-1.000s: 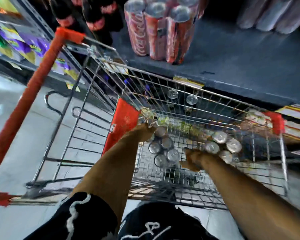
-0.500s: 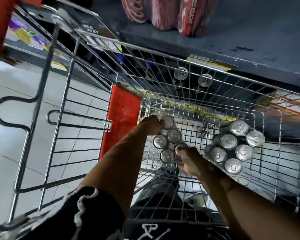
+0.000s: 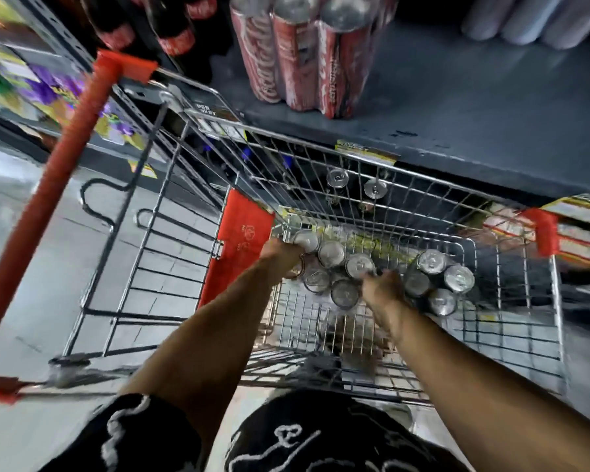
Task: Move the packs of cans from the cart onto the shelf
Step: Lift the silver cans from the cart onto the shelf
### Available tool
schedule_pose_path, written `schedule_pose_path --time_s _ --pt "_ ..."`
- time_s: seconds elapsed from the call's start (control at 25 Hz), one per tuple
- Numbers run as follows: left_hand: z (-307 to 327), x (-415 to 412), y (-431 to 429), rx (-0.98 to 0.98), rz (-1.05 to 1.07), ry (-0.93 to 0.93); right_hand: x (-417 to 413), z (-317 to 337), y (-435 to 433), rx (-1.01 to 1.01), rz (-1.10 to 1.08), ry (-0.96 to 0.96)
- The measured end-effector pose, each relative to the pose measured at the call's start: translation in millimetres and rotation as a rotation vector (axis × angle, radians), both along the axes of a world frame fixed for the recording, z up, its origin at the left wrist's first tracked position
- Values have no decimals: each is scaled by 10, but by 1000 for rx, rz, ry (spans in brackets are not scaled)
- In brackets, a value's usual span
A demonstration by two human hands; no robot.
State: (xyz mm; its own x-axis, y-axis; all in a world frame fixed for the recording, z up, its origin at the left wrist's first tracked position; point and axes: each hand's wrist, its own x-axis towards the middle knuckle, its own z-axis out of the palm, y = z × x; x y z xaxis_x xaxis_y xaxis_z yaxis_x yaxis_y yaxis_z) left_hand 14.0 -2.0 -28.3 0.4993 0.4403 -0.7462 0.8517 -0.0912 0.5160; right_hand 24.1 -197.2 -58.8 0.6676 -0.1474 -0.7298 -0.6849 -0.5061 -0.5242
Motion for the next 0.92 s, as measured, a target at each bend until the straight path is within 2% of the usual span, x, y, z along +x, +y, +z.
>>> schedule_pose_path --time_s 0.12,0.28,0.52,0.72,0.92 --pt "516 15 -109 -69 120 -109 183 497 -48 -11 38 -185" --pt "1286 78 -241 -219 230 -292 422 1182 -292 92 37 -428" --pt "2266 360 -654 -271 175 -596 720 2061 -712 218 -80 -729" --pt "2811 863 -973 -349 142 -637 1216 2777 -974 205 -88 -805" --pt "2968 1403 -1139 -254 82 -614 1654 3067 -1077 133 -128 -803"
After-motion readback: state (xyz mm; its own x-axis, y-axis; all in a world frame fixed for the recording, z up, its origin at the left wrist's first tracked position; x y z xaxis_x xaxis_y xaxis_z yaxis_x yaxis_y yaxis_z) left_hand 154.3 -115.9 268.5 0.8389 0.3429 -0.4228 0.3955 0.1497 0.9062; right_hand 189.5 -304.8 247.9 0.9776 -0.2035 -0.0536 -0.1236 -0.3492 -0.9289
